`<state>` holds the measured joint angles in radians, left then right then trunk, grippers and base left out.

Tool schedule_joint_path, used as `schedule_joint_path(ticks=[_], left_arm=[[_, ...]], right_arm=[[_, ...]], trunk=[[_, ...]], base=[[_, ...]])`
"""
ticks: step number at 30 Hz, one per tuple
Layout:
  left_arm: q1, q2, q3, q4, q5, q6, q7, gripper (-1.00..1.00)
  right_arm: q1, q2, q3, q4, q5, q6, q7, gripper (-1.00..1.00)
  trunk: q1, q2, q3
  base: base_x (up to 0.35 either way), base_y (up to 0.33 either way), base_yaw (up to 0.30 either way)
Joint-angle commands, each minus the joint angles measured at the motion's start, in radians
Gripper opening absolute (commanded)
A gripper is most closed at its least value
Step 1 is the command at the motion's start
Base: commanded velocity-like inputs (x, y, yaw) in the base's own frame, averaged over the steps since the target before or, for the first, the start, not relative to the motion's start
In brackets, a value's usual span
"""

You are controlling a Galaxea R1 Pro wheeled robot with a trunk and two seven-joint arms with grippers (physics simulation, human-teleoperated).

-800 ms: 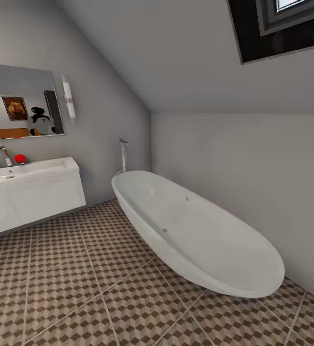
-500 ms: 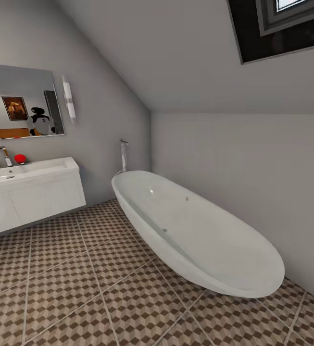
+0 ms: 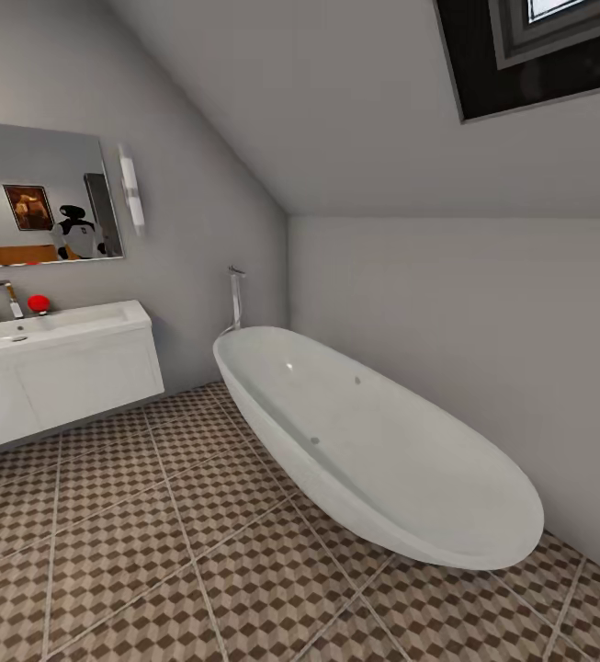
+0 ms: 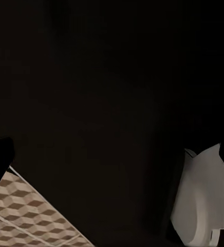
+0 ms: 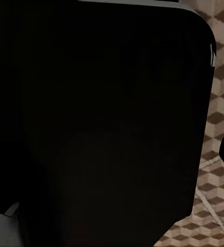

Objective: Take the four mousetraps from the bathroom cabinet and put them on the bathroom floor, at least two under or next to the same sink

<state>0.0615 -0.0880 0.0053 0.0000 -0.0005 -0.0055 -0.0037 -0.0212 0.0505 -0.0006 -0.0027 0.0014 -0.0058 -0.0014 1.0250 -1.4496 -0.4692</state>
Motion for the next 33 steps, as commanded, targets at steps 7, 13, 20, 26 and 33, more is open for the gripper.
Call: schedule_joint_path(ticks=[7, 13, 20, 26, 33], left_arm=[[0.000, -0.014, 0.000, -0.006, 0.001, -0.002, -0.003, 1.00], [0.000, 0.002, 0.002, -0.040, -0.002, -0.017, 0.001, 1.00], [0.000, 0.015, 0.003, -0.359, -0.005, -0.011, 0.009, 1.00], [-0.002, 0.018, 0.008, -0.553, -0.006, 0.060, 0.058, 1.00], [-0.021, 0.017, 0.010, -0.804, -0.005, 0.280, 0.098, 1.00]], right_arm=[[0.000, 0.000, -0.001, -0.002, 0.001, -0.001, 0.000, 1.00], [-0.005, -0.011, 0.004, -0.036, 0.004, 0.001, 0.004, 1.00], [-0.016, -0.033, 0.004, -0.368, 0.005, 0.011, 0.003, 1.00], [-0.054, -0.061, 0.003, -0.469, 0.005, 0.013, 0.004, 1.00], [-0.165, -0.099, 0.002, -0.481, -0.002, 0.019, 0.006, 1.00]], trunk=[[0.000, 0.000, -0.001], [0.000, 0.000, -0.001], [0.000, 0.000, -0.001], [0.000, 0.000, -0.001], [0.000, 0.000, -0.001]], base=[[0.000, 0.000, 0.000], [0.000, 0.000, 0.000], [0.000, 0.000, 0.000], [0.000, 0.000, 0.000], [0.000, 0.000, 0.000]])
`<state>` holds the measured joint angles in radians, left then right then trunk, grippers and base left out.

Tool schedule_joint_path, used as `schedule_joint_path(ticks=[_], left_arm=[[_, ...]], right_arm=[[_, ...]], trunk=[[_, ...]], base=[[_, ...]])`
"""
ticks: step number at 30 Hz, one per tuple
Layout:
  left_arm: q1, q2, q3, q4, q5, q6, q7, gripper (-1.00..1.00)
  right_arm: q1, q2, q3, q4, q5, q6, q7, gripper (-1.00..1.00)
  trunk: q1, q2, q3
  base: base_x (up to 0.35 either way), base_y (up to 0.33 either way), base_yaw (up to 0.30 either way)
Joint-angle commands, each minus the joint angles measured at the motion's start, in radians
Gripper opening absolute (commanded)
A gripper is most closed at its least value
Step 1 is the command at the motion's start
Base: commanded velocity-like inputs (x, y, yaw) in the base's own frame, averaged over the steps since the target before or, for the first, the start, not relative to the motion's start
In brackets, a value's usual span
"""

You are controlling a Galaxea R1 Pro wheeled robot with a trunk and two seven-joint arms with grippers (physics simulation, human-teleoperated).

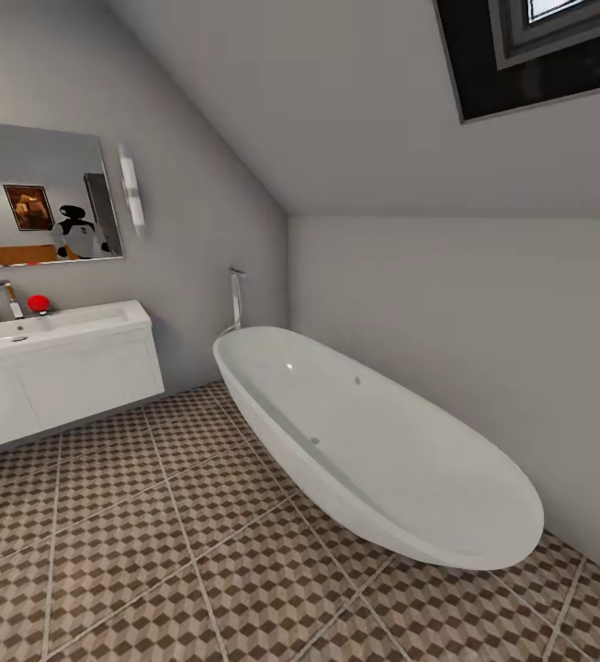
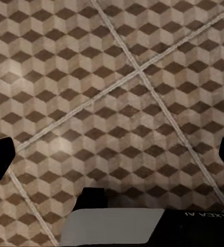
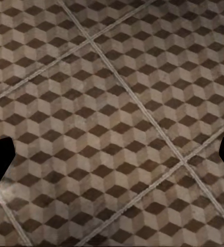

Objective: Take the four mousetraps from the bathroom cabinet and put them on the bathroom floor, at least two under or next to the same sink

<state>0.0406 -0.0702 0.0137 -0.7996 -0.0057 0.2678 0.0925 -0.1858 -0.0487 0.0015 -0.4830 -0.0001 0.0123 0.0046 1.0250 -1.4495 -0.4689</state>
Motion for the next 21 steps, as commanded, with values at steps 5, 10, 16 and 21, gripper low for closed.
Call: schedule_joint_path(ticks=[5, 10, 16, 21], left_arm=[[-0.049, 0.000, 0.017, -0.050, -0.001, 0.078, 0.004, 1.00], [-0.070, -0.001, 0.073, -0.054, 0.002, 0.080, 0.003, 1.00], [-0.071, -0.002, 0.085, -0.023, 0.000, -0.018, 0.006, 1.00], [-0.071, -0.006, 0.080, 0.017, -0.003, -0.038, 0.008, 1.00]], right_arm=[[-0.039, -0.011, -0.003, 0.000, -0.004, 0.002, 0.001, 1.00], [-0.051, -0.026, -0.012, 0.008, -0.011, -0.010, -0.002, 1.00], [-0.052, -0.038, -0.047, 0.016, -0.007, -0.021, -0.006, 1.00], [-0.052, -0.038, -0.050, 0.023, -0.006, -0.023, -0.006, 1.00]], trunk=[[0.000, -0.001, -0.001], [0.000, -0.001, -0.001], [0.000, -0.001, -0.001], [0.000, -0.001, -0.001]], base=[[0.000, 0.000, 0.000], [0.000, 0.000, 0.000], [0.000, 0.000, 0.000], [0.000, 0.000, 0.000]])
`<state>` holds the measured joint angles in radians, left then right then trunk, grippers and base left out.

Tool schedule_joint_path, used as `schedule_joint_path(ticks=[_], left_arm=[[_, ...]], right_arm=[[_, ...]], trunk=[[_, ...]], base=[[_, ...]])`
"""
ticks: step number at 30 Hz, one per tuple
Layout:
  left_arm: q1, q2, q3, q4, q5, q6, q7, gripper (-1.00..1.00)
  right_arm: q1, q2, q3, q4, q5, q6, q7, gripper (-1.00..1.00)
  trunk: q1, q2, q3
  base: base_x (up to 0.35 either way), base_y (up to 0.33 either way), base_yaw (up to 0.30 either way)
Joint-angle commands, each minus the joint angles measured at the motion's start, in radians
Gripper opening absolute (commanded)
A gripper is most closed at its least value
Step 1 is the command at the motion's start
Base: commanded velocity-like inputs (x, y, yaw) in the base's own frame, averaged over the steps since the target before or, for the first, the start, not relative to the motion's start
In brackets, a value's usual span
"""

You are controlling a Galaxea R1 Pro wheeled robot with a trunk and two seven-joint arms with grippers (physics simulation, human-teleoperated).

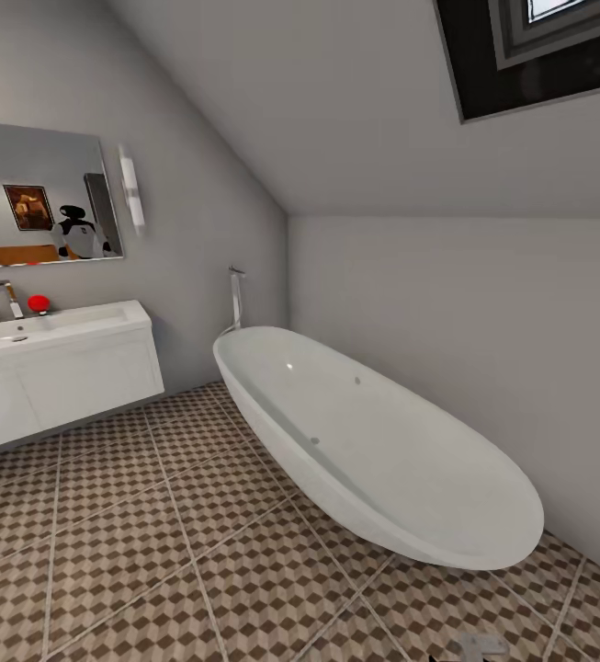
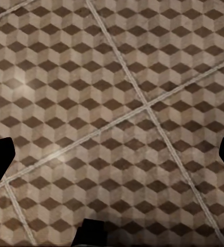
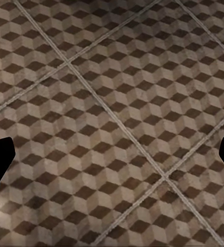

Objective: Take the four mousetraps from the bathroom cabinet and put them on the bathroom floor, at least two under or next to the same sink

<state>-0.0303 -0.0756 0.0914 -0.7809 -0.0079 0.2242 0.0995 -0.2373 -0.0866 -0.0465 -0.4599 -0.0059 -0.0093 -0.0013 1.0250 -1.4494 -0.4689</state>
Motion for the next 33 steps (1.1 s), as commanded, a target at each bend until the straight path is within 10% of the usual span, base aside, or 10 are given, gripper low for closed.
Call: schedule_joint_path(ticks=[1, 33], left_arm=[[0.000, -0.002, 0.001, 0.006, -0.001, 0.002, 0.001, 1.00], [0.000, -0.005, 0.049, 0.020, 0.003, -0.052, -0.010, 1.00]], right_arm=[[0.000, 0.000, -0.002, 0.002, -0.001, -0.001, 0.000, 1.00], [0.001, -0.001, 0.000, 0.040, 0.005, -0.054, 0.008, 1.00]], trunk=[[0.000, -0.001, -0.001], [0.000, -0.001, -0.001]], base=[[0.000, 0.000, 0.000], [0.000, 0.000, -0.157]])
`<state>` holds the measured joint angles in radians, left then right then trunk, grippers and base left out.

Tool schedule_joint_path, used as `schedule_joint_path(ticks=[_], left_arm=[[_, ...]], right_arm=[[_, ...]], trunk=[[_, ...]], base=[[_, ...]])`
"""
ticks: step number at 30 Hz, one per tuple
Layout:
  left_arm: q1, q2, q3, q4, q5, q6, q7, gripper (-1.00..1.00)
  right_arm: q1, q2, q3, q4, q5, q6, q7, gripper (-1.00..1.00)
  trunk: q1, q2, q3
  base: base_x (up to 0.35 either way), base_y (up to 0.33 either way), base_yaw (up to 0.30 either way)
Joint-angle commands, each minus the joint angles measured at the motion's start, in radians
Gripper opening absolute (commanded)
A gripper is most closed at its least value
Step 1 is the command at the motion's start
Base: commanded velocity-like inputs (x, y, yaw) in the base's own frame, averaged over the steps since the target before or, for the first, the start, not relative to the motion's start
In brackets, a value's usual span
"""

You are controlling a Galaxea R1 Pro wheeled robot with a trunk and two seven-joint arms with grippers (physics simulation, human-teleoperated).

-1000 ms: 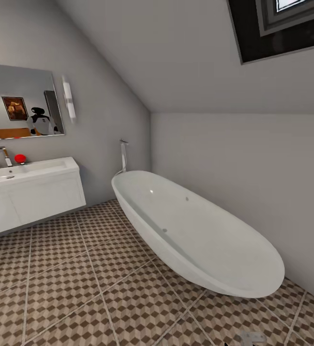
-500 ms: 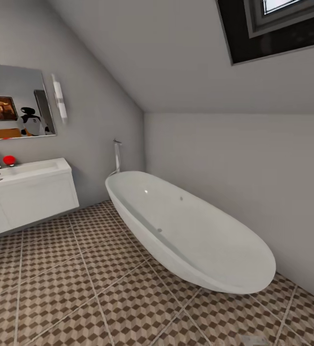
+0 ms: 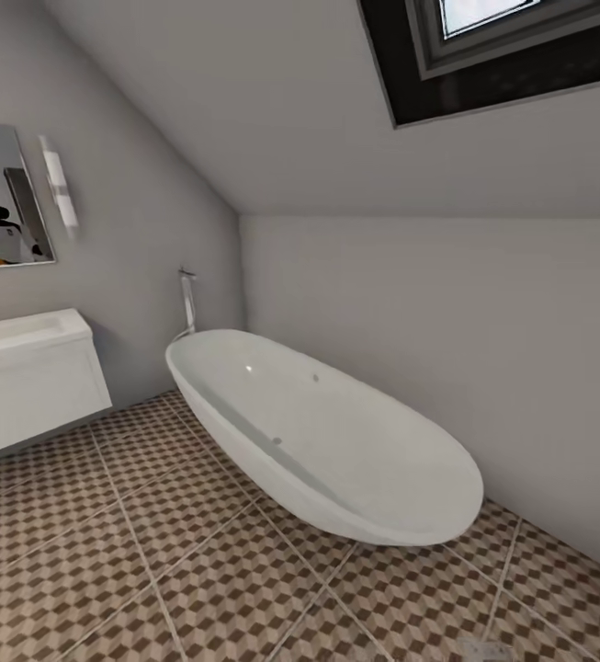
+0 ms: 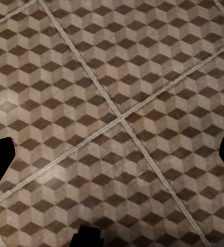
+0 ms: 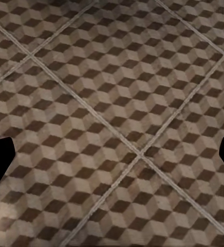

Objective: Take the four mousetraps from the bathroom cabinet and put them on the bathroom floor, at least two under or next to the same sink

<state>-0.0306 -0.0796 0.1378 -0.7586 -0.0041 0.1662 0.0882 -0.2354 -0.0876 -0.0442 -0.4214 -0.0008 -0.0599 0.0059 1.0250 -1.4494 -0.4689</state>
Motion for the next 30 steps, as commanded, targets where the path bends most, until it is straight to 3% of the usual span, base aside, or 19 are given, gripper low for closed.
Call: schedule_joint_path(ticks=[1, 22, 30], left_arm=[[0.000, -0.001, 0.003, -0.002, 0.000, 0.004, 0.001, 1.00], [0.000, -0.005, -0.001, -0.002, 0.000, 0.001, 0.009, 1.00], [0.000, -0.004, 0.002, -0.002, -0.002, -0.038, 0.011, 1.00]], right_arm=[[-0.001, 0.000, -0.003, 0.001, 0.005, -0.004, -0.001, 1.00], [-0.001, 0.002, -0.005, 0.001, 0.024, -0.005, 0.003, 1.00], [-0.001, 0.002, -0.005, 0.001, 0.025, -0.005, 0.003, 1.00]], trunk=[[0.000, -0.001, -0.001], [0.000, -0.001, -0.001], [0.000, -0.001, -0.001]], base=[[0.000, 0.000, -0.254], [0.000, 0.000, -0.268], [0.000, 0.000, -0.271]])
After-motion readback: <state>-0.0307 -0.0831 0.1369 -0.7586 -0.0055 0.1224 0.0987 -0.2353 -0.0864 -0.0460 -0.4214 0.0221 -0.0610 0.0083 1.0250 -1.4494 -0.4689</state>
